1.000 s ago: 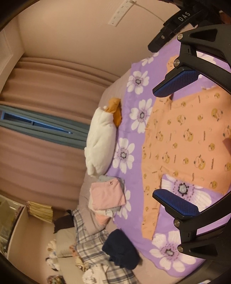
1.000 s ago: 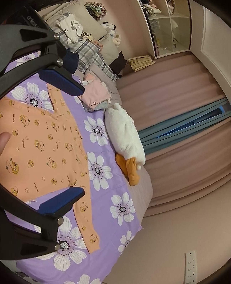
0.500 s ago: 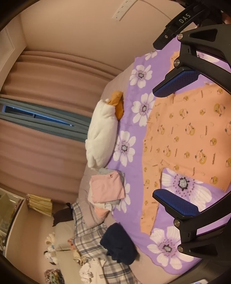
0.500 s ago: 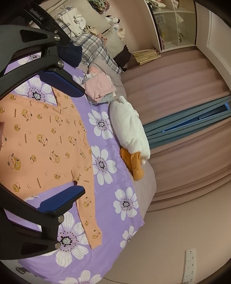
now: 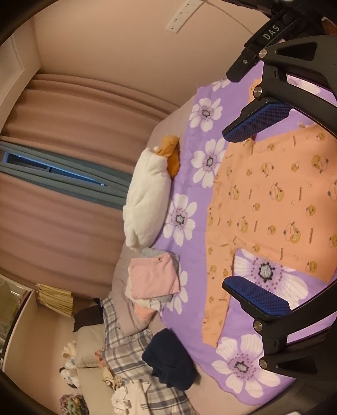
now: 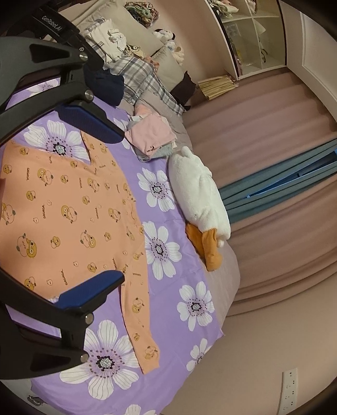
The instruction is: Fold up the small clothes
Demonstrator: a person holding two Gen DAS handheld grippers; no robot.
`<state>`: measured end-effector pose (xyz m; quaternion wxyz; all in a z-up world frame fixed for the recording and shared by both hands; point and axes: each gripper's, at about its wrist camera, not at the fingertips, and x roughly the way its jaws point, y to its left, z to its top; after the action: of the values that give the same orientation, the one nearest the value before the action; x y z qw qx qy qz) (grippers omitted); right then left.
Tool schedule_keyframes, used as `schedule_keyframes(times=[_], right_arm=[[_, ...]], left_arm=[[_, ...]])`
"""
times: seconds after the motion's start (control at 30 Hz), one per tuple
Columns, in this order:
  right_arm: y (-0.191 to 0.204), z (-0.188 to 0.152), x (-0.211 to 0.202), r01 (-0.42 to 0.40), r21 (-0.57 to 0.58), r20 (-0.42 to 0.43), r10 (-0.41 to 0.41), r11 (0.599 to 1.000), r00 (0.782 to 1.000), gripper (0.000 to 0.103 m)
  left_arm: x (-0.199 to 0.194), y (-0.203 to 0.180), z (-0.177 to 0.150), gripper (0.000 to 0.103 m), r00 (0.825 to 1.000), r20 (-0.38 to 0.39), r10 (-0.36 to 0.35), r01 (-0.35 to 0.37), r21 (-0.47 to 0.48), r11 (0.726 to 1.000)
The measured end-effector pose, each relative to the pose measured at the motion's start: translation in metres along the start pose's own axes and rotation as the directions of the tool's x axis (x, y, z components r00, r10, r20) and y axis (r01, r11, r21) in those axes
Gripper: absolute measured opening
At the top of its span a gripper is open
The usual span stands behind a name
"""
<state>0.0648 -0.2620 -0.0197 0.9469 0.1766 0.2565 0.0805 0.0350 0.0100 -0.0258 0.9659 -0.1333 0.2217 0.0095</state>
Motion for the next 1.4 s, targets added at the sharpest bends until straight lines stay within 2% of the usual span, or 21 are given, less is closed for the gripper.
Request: schedule_keyframes(times=[1.4], right_arm=[[0.0048, 0.0024, -0.0045, 0.006, -0.037, 0.001, -0.006, 0.999, 1.0, 0.101]], left_arm=[[-0.0037, 0.0066, -0.001, 0.102, 1.0, -0.006, 0.002, -0.002, -0.022, 1.0]])
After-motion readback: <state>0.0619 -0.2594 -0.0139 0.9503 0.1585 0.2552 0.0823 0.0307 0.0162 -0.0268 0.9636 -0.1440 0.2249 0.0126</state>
